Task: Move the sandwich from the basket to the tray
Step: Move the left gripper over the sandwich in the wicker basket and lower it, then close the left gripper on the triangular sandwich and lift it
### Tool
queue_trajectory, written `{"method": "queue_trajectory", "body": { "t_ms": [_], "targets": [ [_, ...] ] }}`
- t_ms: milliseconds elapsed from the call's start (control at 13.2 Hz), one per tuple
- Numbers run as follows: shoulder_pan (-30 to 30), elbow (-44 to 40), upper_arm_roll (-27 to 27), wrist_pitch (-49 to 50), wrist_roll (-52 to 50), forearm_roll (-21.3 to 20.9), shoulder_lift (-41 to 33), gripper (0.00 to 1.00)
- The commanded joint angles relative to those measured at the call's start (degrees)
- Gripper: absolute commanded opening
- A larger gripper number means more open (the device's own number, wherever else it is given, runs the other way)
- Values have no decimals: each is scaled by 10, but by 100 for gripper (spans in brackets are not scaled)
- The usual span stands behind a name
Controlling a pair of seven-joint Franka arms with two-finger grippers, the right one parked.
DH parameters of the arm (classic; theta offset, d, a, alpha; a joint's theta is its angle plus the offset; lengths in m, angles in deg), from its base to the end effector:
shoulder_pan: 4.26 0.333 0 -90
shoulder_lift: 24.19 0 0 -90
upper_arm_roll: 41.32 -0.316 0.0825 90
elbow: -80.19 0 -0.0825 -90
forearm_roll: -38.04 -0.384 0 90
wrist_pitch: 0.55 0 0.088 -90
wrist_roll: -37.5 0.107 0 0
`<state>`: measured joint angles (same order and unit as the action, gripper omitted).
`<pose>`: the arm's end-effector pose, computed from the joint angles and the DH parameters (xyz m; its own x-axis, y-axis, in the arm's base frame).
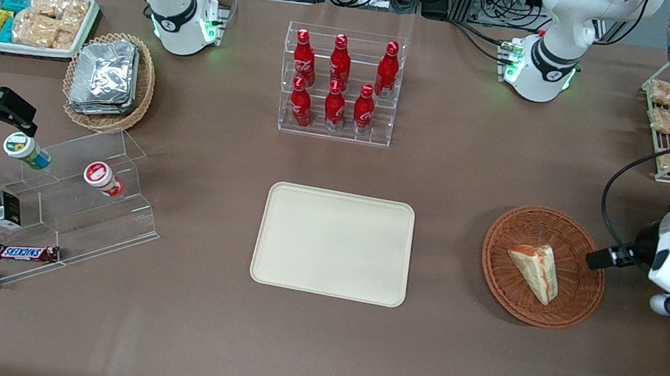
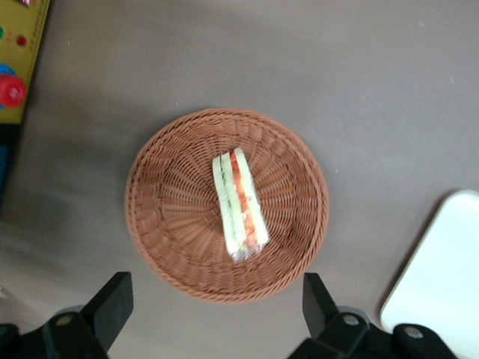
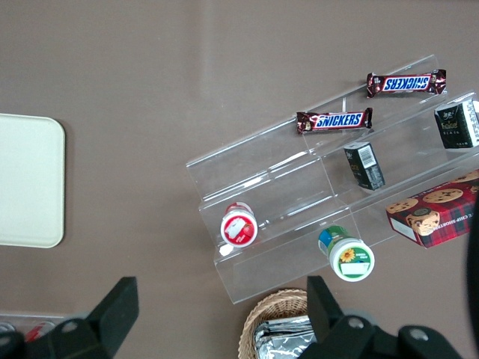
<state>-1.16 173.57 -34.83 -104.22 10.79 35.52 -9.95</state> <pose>0.6283 -0.0276 0.4695 0.9202 0.3878 -0.0537 0.3859 -0.9216 -0.0429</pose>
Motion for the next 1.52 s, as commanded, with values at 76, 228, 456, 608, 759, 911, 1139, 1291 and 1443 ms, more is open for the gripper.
{"method": "queue_trajectory", "body": {
  "t_ms": [76,228,456,608,759,911,1139,1291,1443],
  "targets": [
    [-6,83,-1,-73,-108,1,-4,100],
    [-5,124,0,-116,-135,8,-3,100],
    [-6,200,0,-201,-179,8,1,100],
    [-6,234,0,-250,-193,8,4,100],
    [-6,255,0,-288,-193,8,16,100],
    [-6,255,0,-306,-201,9,43,100],
    [-6,254,0,-310,-207,8,64,100],
    [-6,254,0,-316,-206,8,70,100],
    [-6,250,0,-315,-207,8,70,57]
  ]
}}
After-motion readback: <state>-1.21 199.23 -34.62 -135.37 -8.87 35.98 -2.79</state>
